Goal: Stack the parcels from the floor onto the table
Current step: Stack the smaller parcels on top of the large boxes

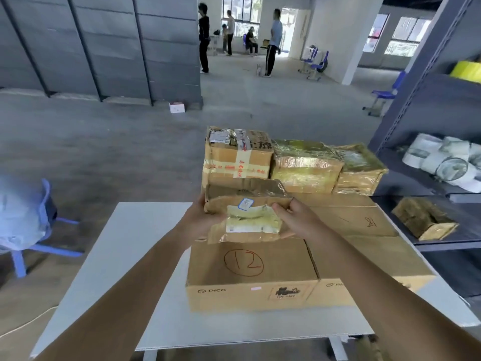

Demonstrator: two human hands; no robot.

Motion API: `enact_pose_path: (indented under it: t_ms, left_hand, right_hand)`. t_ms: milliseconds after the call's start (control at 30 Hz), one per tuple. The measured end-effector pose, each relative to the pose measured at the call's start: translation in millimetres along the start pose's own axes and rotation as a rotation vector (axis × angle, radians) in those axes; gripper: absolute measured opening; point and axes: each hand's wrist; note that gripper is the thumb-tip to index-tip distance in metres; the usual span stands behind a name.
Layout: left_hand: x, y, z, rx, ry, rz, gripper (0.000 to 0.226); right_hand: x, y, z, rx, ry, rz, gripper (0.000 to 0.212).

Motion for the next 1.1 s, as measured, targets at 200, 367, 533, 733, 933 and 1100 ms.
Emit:
enact_pose_path:
  t_ms: [200,367,533,733,933,1100]
  left_hand:
    - [14.3,40.2,20.2,-0.029,0.01,0.125,0.067]
    - [16.3,66.8,25.9,-0.079,-0.052,0.164,0.059]
    - [7.5,91.5,20.5,-0.134,-0.026,0.25,0.046]
    - [-10.1,106.0,6.2,-0.119,0.01,0.135,0.062]
    - [-15.9,111.7,-11.8,-0.155,-0.073,0.139,0.049]
    - [-20.4,109.6,-19.5,-0.137,-0.093,0.121,0.048]
  right_hand:
    - [-19.7,55.1,5.1,-0.021,0.007,-0.105,0.03]
    - [-18.8,93.0,-1.5,0.01,0.019,-0.166,0.022]
    - [-10.7,111.8,-5.9,0.032,0.038,-0.148,0.031]
    - [5.1,120.4,-17.9,0.096,0.006,-0.096,0.037]
    - [15.6,126.3,-26.4,0.115,-0.056,-0.042,0.04]
    - [22.5,125.1,-25.7,0.091,-0.018,0.007,0.05]
Point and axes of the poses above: each hand's wrist, its own y-axis towards the middle knuckle, its own x-axis out of the palm, z = x × y, and after that the axes turned 3 degrees about x, right-handed
